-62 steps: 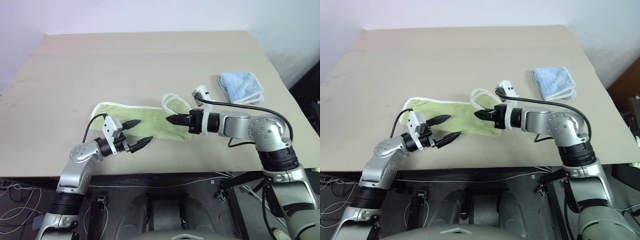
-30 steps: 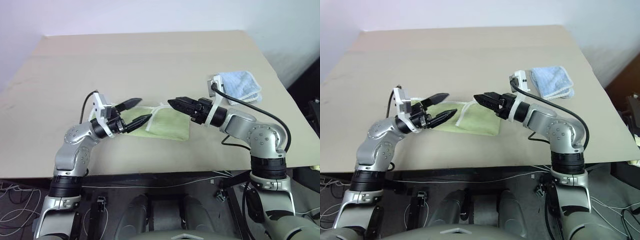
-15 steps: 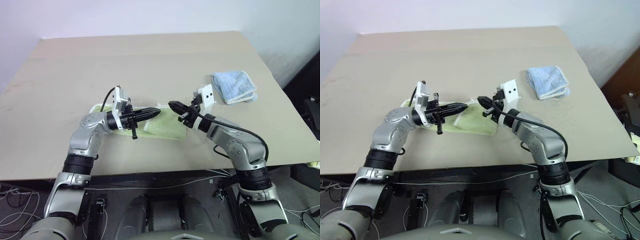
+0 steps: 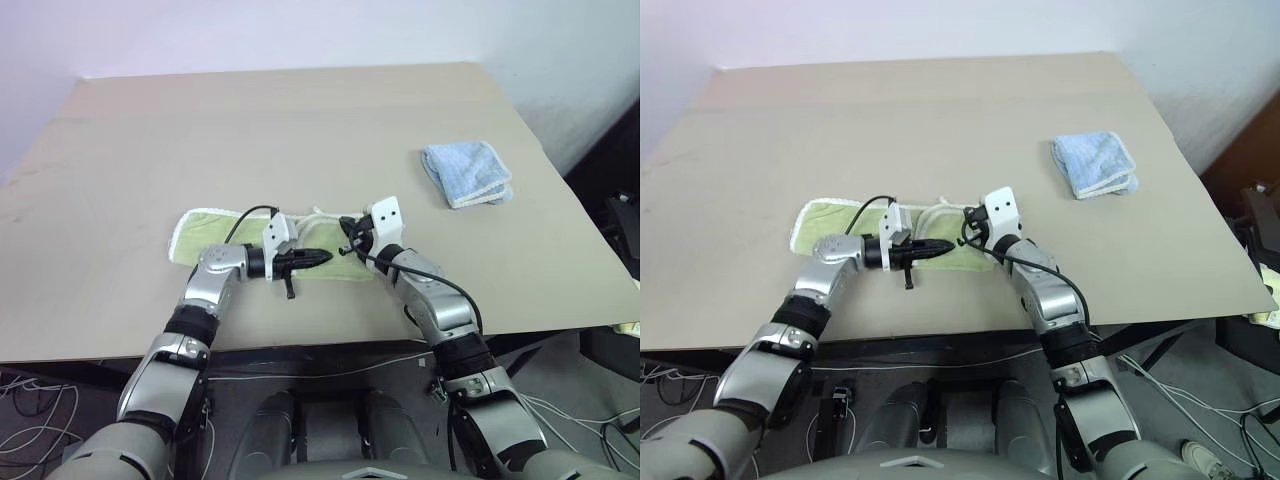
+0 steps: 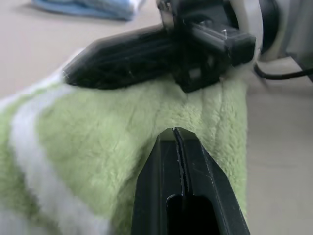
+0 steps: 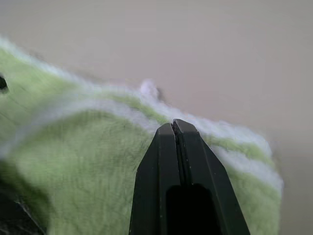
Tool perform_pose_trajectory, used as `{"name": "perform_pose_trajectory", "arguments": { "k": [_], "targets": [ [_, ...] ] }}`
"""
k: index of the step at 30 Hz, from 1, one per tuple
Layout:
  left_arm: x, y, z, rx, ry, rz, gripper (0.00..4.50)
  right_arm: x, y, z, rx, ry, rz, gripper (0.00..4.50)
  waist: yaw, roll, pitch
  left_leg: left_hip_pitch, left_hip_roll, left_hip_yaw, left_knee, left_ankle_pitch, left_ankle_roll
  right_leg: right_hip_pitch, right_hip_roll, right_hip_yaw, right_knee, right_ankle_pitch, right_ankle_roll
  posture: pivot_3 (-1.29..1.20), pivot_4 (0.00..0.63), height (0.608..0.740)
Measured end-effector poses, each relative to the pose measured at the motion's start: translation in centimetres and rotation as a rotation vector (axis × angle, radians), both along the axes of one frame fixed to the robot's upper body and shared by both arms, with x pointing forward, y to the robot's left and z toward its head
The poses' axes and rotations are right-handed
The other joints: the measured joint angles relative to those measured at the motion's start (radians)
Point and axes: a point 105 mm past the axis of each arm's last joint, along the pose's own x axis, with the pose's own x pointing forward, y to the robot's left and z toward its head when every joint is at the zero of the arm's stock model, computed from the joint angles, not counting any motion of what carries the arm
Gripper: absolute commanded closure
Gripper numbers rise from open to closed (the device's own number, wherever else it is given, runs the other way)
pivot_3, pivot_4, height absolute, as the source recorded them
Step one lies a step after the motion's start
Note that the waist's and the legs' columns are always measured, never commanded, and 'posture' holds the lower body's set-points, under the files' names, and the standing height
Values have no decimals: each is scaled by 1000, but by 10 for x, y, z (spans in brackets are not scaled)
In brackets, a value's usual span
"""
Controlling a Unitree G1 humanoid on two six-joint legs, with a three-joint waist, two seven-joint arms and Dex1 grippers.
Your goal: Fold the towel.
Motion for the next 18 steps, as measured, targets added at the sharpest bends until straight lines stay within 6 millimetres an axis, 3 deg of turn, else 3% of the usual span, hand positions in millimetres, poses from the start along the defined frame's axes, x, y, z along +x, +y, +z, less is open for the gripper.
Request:
{"name": "perform_pose_trajectory", "arguments": {
  "k": [5,7,9,12,15,18],
  "targets": [
    [1,6,-2,-56,8,77,4492,-4,4,-6,-40,-35,23,4500,-2,0,-1,12,1,0,-2,-1,0,12,0,0,-2,-1,-1,0,150,740],
    [3,9,0,-92,31,105,4139,-3,4,-6,-53,-47,32,4500,-2,0,-1,12,1,-1,-2,0,0,12,0,0,-2,-2,-3,0,150,740],
    [4,15,5,-156,64,136,3579,0,4,-5,-67,-55,39,4500,-7,0,-1,12,1,-1,-2,0,0,12,1,0,-1,-2,-3,0,150,740],
    [5,25,29,-251,107,146,2548,3,3,0,-75,-65,54,4500,-13,-1,0,10,1,-2,-1,0,0,11,0,0,-1,-1,-1,0,150,740],
    [3,39,61,-290,108,153,1525,7,2,12,-61,-71,86,3929,-19,-1,1,10,1,-2,-1,0,0,10,0,0,-1,0,0,0,150,740],
    [8,58,84,-318,89,248,514,8,-3,35,-58,-117,127,2962,-20,-1,1,10,1,-2,-2,0,-1,10,0,0,-1,-1,0,0,150,740]
  ]
}}
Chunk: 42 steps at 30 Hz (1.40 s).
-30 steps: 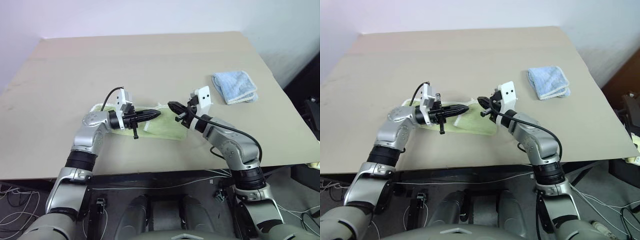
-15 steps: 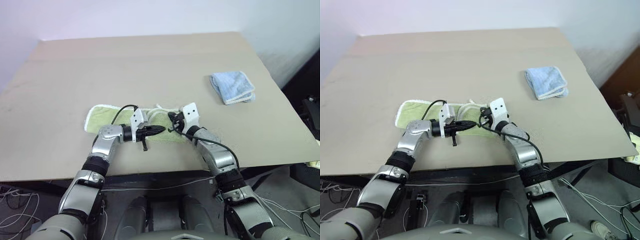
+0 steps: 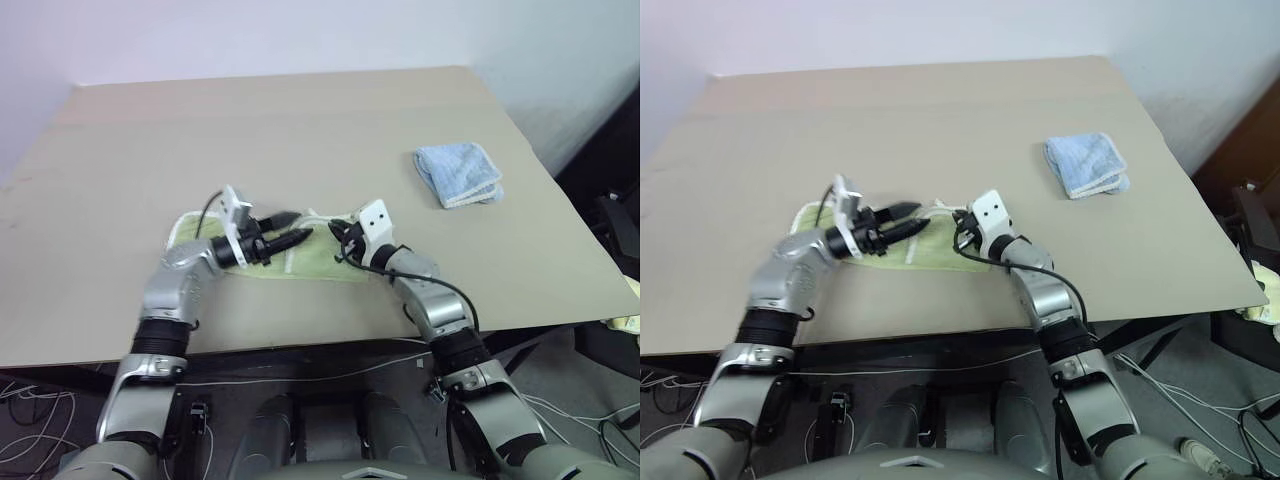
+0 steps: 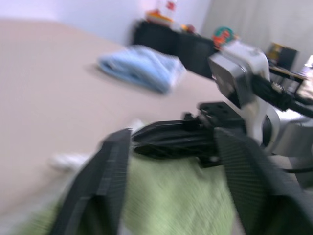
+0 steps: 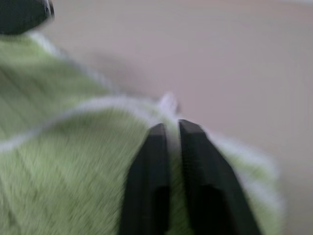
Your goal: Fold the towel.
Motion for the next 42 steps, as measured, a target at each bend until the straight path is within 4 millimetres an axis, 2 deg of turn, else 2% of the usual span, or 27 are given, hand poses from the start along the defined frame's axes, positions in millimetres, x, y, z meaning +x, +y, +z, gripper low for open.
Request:
{"name": "perform_pose_trajectory", "arguments": {
  "k": [2,4,6,7,9,11,13,17,19,23,26,29,34,42],
  "targets": [
    [0,16,11,-37,32,83,0,-4,2,15,4,-34,52,2340,-3,0,0,0,0,0,-1,0,0,-1,0,0,0,0,0,0,150,740],
    [-9,33,13,-39,64,145,0,-8,5,24,-2,-51,96,1627,-7,0,0,0,0,0,-3,0,0,-2,0,1,0,0,0,0,150,740],
    [-23,48,6,-38,121,203,0,-11,6,29,-29,-68,131,969,-6,0,0,0,0,1,-5,0,0,-3,0,2,0,-1,-1,0,150,740],
    [-30,57,1,-71,173,243,0,-12,3,30,-48,-73,143,648,-3,0,0,0,0,1,-5,0,0,-4,0,2,0,-1,-1,0,150,740],
    [-43,71,5,-184,225,300,0,-13,3,30,-70,-76,161,24,1,-2,1,-2,1,0,-4,0,0,-5,-2,1,0,-1,-1,0,150,740],
    [-54,85,16,-253,234,380,0,-14,5,30,-101,-80,180,24,5,-2,2,-2,1,-1,-3,-1,-1,-7,-3,0,-1,-1,-1,0,150,740],
    [-61,99,15,-262,255,489,0,-14,5,32,-115,-86,191,24,6,-2,1,-2,0,0,-3,-2,-3,-6,-3,1,-1,-2,-3,0,150,740],
    [-73,123,-20,-285,407,728,0,-16,2,35,-147,-89,239,24,12,-3,2,-2,0,0,-3,-2,-3,-5,-2,1,-1,-2,-3,0,150,740],
    [-75,128,-28,-348,461,788,0,-15,1,36,-158,-87,250,24,23,-3,2,-2,1,0,-2,-2,-3,-5,-2,1,-1,-2,-4,0,150,740],
    [-78,134,-47,-418,583,883,0,-16,3,35,-172,-78,275,24,29,-3,1,-2,0,0,-2,-2,-4,-4,-2,1,-2,-3,-5,0,150,740],
    [-78,133,-58,-480,674,892,0,-16,4,33,-181,-74,284,24,30,-3,2,-3,0,0,-2,-2,-4,-4,-2,0,-2,-3,-5,0,150,740],
    [-72,134,-60,-502,707,912,0,-16,4,32,-190,-74,284,24,31,-3,2,-4,0,0,-1,-2,-4,-4,-1,0,-2,-3,-5,0,150,740],
    [-56,125,-58,-554,748,889,0,-17,5,27,-198,-59,276,24,30,-3,1,-4,0,0,-1,-2,-4,-4,-1,0,-2,-3,-5,0,150,740],
    [-39,130,-55,-562,766,873,0,-15,-2,28,-215,-66,217,24,30,-3,1,-4,0,0,-1,-2,-5,-4,-1,0,-2,-3,-5,0,150,740]
  ]
}}
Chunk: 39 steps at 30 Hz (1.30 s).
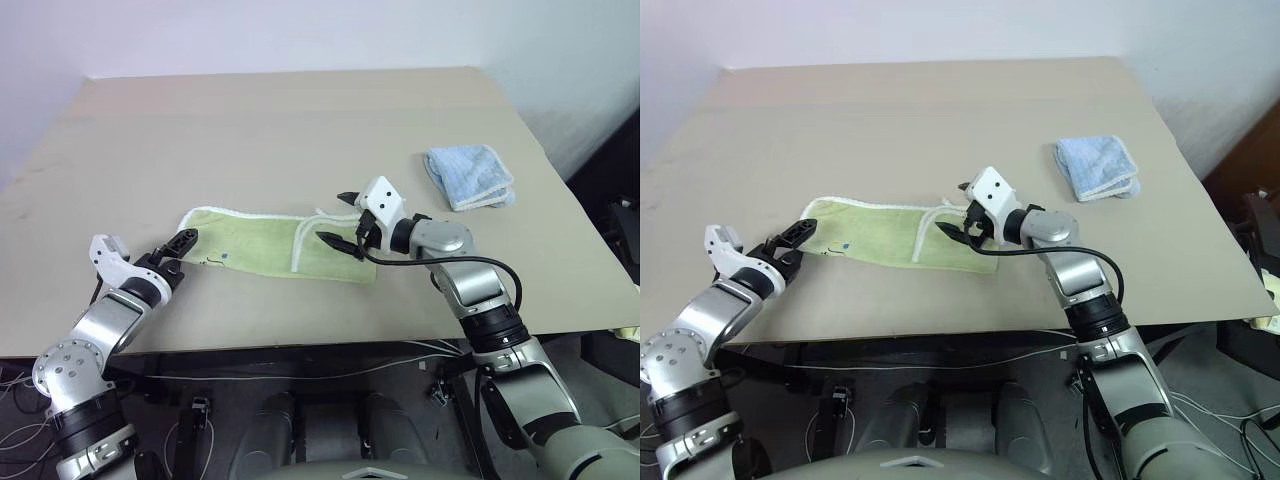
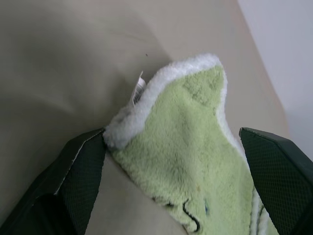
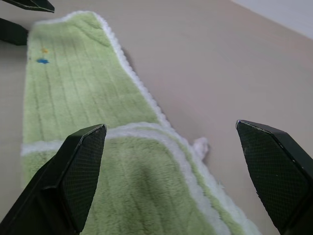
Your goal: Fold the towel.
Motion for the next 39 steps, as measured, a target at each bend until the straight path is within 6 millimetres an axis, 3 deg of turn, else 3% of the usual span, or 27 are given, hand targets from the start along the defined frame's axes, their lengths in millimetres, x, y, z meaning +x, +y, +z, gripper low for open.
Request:
{"name": "perform_pose_trajectory", "arguments": {
  "k": [8,21,22,25,28,32,39],
  "targets": [
    [9,5,0,-24,-16,0,0,1,-6,-6,-15,6,-47,24,-1,0,0,0,0,0,0,0,0,0,0,0,0,0,0,0,150,740],
    [13,7,-4,-54,-33,1,4350,5,-11,-8,-41,-9,-94,0,0,0,0,-10,0,0,0,2,1,-9,0,0,0,1,2,0,150,740],
    [13,8,-3,-49,-42,6,4467,5,-11,-9,-45,-8,-99,0,0,0,0,-10,0,0,0,2,1,-9,0,0,0,1,1,0,150,740],
    [13,8,1,-49,-68,-2,4467,6,-12,-10,-49,-6,-103,0,0,0,0,-10,0,0,0,2,1,-9,0,0,-1,0,0,0,150,740],
    [12,-7,15,-46,-125,-82,4467,8,-12,-13,-57,-2,-118,0,0,0,0,-10,0,0,0,2,1,-9,-1,0,-1,0,0,0,150,740],
    [13,-29,33,-38,-184,-186,4467,10,-12,-11,-49,-6,-130,0,0,0,0,-10,0,0,0,2,1,-9,-1,0,-1,0,0,0,150,740],
    [26,-83,70,3,-231,-373,4467,22,-32,9,15,-45,-248,0,1,0,0,-11,-1,-1,1,2,1,-9,0,-1,-1,2,3,0,150,740]
  ]
}}
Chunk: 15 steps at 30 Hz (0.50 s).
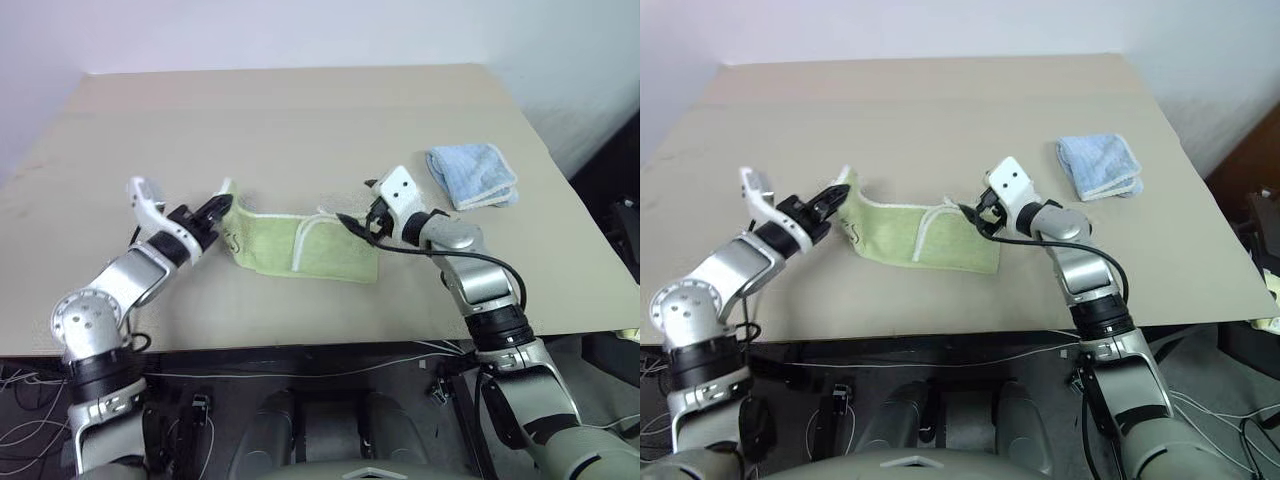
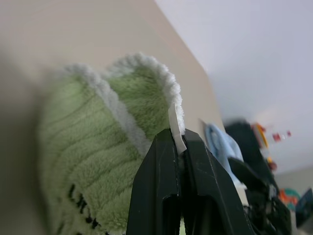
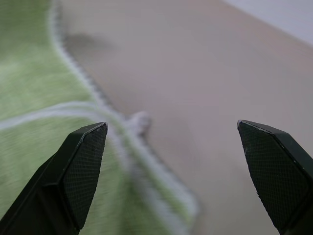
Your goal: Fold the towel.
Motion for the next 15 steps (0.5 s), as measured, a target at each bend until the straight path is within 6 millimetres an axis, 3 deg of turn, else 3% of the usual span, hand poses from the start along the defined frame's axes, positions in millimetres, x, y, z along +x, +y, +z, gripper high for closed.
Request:
{"name": "perform_pose_trajectory", "arguments": {
  "k": [10,15],
  "targets": [
    [-5,-96,20,5,8,-346,4467,8,-29,6,58,2,-145,0,0,0,0,0,-1,0,0,0,0,0,0,0,0,0,1,0,150,740],
    [-10,-118,7,74,70,-476,4467,12,-54,13,85,-26,-257,0,-2,0,0,0,-1,0,0,1,0,0,1,0,1,0,1,0,150,740]
  ]
}}
